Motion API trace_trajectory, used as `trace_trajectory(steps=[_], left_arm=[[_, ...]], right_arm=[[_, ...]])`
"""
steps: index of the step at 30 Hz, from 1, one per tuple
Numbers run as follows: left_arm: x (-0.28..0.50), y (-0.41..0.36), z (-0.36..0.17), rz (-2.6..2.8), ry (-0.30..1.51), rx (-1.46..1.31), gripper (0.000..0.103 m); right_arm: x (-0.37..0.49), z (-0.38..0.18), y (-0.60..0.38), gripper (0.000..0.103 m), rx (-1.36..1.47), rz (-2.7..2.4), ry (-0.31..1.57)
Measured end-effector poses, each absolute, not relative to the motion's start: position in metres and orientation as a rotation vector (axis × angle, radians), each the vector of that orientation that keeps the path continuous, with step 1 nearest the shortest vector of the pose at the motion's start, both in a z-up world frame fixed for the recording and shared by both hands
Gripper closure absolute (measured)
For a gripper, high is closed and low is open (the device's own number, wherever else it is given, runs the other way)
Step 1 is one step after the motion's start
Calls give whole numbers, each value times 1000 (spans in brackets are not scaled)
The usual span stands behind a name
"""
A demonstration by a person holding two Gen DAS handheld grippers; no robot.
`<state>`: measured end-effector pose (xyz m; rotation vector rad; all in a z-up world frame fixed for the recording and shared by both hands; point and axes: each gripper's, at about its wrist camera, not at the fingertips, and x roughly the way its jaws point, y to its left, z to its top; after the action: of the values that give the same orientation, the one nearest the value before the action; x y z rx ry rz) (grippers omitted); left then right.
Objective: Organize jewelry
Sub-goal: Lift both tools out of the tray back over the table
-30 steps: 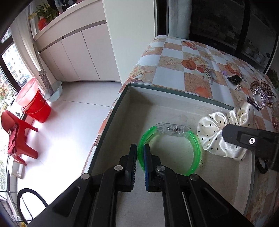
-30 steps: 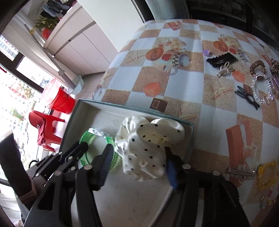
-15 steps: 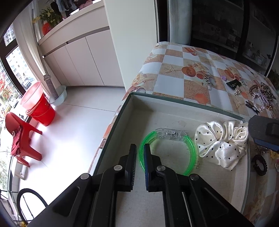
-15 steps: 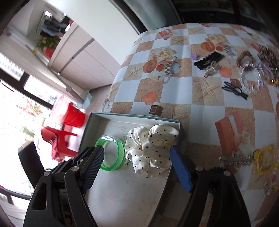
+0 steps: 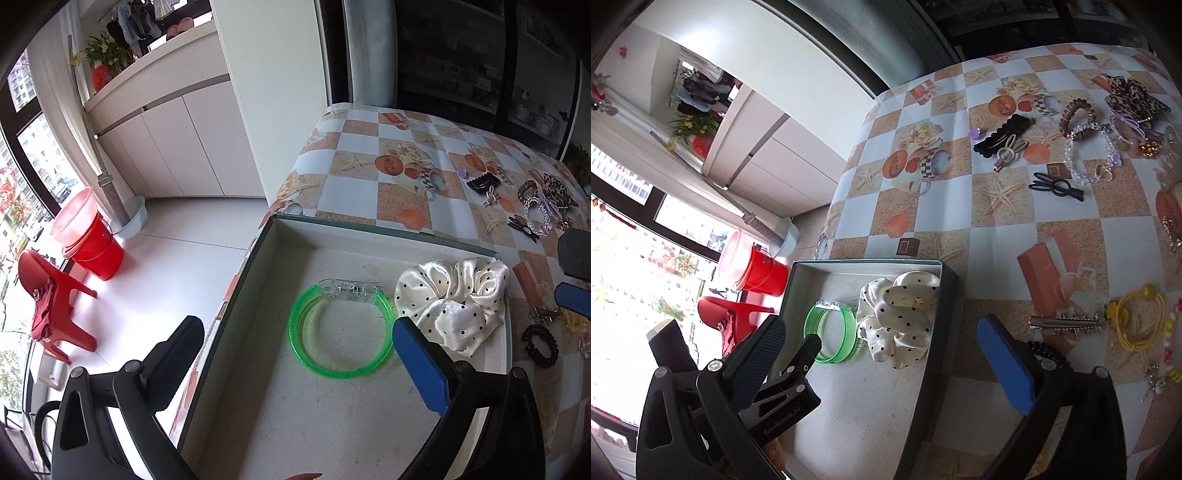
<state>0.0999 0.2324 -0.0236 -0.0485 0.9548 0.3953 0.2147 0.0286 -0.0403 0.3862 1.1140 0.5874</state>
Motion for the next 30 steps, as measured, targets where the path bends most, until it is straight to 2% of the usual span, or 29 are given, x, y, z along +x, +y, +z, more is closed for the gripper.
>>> trace_trajectory(steps=[11, 22, 30], left_arm=[[88, 218, -9, 342, 939, -88, 0], [76, 185, -6, 260, 944, -104, 0], [70, 143, 0, 199, 933, -74, 0]], right_arm=[[198, -34, -3, 0, 461, 594, 1061], [169, -20, -87, 0, 553, 460, 894], [152, -27, -156, 0, 598, 369, 924]])
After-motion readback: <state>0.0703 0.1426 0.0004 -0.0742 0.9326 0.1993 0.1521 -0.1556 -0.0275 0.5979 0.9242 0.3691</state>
